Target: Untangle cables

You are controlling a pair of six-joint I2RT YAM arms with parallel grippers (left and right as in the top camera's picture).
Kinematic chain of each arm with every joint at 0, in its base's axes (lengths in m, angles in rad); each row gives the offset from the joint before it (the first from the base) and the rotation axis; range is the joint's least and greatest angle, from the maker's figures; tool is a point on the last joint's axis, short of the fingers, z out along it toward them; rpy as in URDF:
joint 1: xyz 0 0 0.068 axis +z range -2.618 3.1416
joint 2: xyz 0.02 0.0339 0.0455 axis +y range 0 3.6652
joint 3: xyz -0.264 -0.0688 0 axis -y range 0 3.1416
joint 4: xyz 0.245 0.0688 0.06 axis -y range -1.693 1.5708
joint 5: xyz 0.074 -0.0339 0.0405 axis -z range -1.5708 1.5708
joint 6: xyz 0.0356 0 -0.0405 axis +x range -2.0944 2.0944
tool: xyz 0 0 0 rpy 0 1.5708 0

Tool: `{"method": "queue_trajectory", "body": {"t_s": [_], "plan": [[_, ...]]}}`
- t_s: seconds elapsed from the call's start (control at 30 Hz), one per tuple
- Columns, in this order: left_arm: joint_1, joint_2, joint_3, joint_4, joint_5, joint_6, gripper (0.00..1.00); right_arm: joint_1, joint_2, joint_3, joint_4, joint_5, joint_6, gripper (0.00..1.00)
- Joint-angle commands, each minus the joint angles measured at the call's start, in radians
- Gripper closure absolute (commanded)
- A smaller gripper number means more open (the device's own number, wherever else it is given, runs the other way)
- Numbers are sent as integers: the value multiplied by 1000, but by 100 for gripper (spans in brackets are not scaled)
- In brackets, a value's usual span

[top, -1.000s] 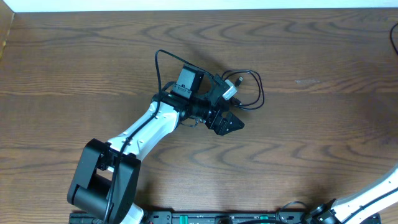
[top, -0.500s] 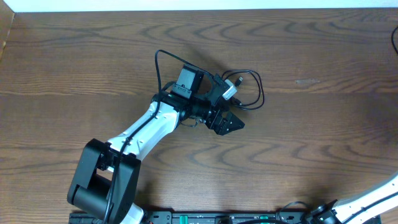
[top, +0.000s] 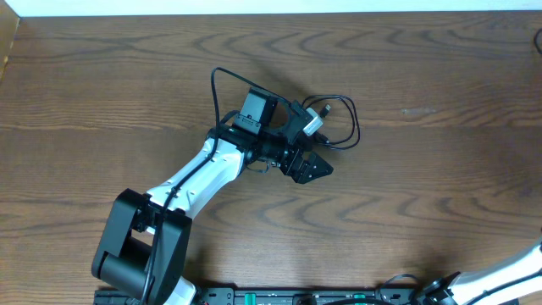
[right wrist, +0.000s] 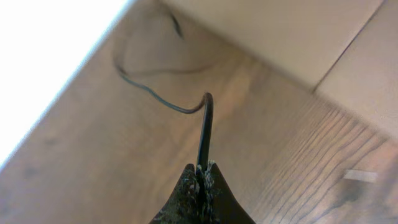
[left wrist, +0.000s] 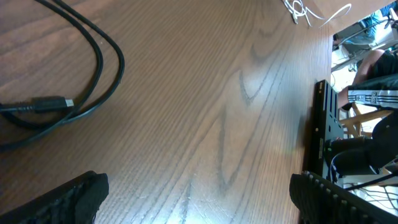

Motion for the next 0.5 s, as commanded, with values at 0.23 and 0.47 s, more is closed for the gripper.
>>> {"method": "queue_trajectory", "body": {"t_s": [0.23,0.47], "plan": [[-1,-13,0,21,15,4,1,-42,-286,21,36,126,69,99],[-1,-13,0,21,15,26,1,-59,-314,20,-14,345,61,99]]}}
